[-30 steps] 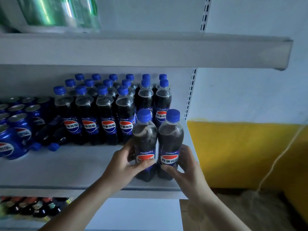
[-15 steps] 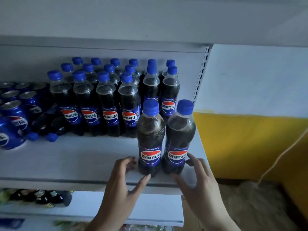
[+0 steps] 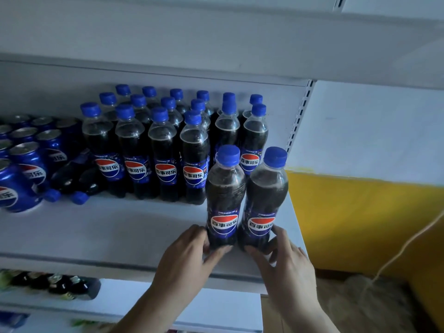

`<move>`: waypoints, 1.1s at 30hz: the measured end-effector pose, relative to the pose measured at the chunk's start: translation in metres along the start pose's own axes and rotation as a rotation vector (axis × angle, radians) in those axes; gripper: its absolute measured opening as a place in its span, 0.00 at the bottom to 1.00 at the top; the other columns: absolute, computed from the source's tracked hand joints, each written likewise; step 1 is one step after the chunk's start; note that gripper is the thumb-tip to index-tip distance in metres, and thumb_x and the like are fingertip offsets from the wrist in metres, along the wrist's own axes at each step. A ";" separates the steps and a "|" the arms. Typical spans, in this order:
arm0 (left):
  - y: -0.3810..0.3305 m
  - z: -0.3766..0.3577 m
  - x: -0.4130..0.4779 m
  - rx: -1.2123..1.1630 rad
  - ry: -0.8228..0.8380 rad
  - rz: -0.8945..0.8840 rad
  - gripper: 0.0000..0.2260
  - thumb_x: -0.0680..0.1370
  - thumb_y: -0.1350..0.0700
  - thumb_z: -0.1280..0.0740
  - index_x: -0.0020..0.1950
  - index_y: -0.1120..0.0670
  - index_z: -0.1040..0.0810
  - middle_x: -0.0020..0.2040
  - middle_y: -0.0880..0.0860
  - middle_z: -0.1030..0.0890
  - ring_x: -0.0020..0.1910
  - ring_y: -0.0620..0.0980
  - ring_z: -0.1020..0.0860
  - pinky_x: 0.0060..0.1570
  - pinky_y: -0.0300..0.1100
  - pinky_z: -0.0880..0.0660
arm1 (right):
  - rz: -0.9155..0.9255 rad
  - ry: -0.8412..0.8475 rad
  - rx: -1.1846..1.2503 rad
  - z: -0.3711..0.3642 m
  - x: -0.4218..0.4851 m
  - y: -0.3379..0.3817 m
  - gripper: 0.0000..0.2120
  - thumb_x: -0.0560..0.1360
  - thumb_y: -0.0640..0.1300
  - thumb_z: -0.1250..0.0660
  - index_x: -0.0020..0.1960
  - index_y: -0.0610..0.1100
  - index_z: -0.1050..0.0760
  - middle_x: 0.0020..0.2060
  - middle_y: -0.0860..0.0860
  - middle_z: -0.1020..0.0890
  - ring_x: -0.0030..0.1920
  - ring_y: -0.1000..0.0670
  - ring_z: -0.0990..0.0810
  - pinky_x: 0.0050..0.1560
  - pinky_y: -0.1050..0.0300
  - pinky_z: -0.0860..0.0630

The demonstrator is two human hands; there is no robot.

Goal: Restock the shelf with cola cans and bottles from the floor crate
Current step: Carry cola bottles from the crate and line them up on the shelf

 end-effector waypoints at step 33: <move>0.025 -0.042 0.105 0.356 0.195 0.111 0.23 0.82 0.39 0.39 0.47 0.58 0.22 0.45 0.59 0.16 0.47 0.61 0.17 0.39 0.49 0.27 | -0.100 0.208 0.005 -0.046 0.102 -0.018 0.21 0.78 0.60 0.33 0.64 0.49 0.33 0.50 0.49 0.16 0.49 0.43 0.18 0.46 0.47 0.23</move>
Point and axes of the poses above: each hand's wrist, its own x-axis towards the middle knuckle, its own z-axis out of the back of the hand, y = z × x, the point moved 9 cm from there along x, towards the middle knuckle
